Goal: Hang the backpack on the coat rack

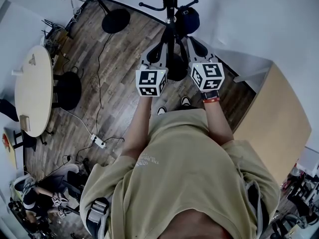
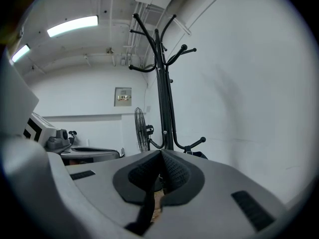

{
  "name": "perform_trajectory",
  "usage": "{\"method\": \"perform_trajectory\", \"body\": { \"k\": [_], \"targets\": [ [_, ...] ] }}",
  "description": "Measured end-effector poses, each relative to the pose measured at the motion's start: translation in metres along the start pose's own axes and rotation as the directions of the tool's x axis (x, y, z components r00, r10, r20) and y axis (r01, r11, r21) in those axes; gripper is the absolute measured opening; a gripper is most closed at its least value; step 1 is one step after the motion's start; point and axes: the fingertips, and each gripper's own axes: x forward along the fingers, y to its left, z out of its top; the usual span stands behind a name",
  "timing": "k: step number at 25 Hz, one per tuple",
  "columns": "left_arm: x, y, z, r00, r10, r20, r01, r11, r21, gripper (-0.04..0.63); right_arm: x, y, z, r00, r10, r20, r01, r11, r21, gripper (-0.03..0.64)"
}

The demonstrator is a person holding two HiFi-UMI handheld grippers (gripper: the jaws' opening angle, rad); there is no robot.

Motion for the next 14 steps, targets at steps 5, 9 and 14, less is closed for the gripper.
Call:
{"method": "perform_trajectory", "body": {
  "k": [5,9,14],
  "targets": [
    [0.0,0.002,-0.003,1.0,0.001,-0.008,-0.001,1.0,-0.008,0.031,0.001,0.001,-0.002,1.0,0.003,-0.01,-0.003,1.0,0.011,0.015],
    [0.003,0.007,-0.009,1.0,0.012,-0.012,-0.012,1.0,-0.021,0.031,0.006,-0.002,-0.007,1.0,0.007,-0.02,-0.007,1.0,0.015,0.015],
    [0.011,0.015,-0.022,0.999,0.014,-0.042,-0.015,0.999,-0.029,0.031,0.017,-0.014,-0.026,0.998,0.003,-0.057,-0.001,1.0,0.031,0.015]
  ]
}}
